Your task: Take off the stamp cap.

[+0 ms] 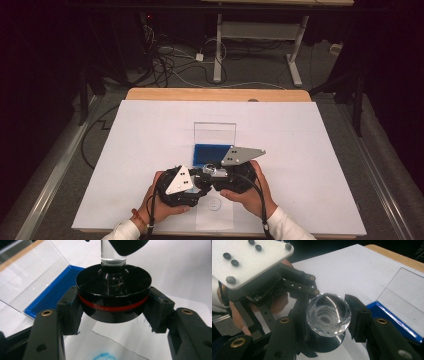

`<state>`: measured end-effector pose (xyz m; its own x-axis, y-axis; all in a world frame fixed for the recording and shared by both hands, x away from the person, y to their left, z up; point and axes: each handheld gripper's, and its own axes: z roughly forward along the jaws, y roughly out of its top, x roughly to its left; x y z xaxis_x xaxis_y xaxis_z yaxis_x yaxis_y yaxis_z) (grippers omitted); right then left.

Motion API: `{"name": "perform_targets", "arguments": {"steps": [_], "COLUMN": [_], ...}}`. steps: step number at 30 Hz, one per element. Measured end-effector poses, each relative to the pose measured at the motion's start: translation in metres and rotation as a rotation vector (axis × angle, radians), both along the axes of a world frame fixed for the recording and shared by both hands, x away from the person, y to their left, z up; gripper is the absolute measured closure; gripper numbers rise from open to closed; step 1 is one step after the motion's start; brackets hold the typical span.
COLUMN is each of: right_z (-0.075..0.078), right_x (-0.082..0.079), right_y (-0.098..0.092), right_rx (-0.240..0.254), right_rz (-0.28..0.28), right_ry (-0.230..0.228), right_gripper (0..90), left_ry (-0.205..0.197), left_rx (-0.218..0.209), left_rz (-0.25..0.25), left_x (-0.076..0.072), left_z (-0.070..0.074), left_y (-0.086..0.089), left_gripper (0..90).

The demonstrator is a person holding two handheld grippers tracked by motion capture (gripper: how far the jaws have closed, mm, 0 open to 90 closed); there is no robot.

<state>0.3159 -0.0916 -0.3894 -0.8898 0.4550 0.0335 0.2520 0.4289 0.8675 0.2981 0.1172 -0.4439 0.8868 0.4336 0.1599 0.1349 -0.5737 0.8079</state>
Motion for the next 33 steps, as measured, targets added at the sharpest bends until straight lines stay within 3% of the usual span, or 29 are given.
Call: {"name": "perform_targets", "arguments": {"steps": [8, 26, 33], "right_z": [-0.001, -0.002, -0.003], "right_x": [-0.004, -0.012, -0.007], "right_y": [0.001, 0.002, -0.003], "right_rx": [0.002, 0.013, 0.040], "right_rz": [-0.014, -0.039, -0.027], "right_ry": [-0.027, -0.071, -0.017], "right_gripper": [57.6, 57.6, 57.6], "left_ry": [0.036, 0.071, 0.016], "left_rx": [-0.025, -0.057, -0.028], "left_rz": [-0.003, -0.030, -0.035], "left_x": [0.002, 0.003, 0.000], "left_z": [-0.001, -0.001, 0.000], "left_y": [0.000, 0.001, 0.001], "left_gripper": [36.7, 36.6, 36.3]}}
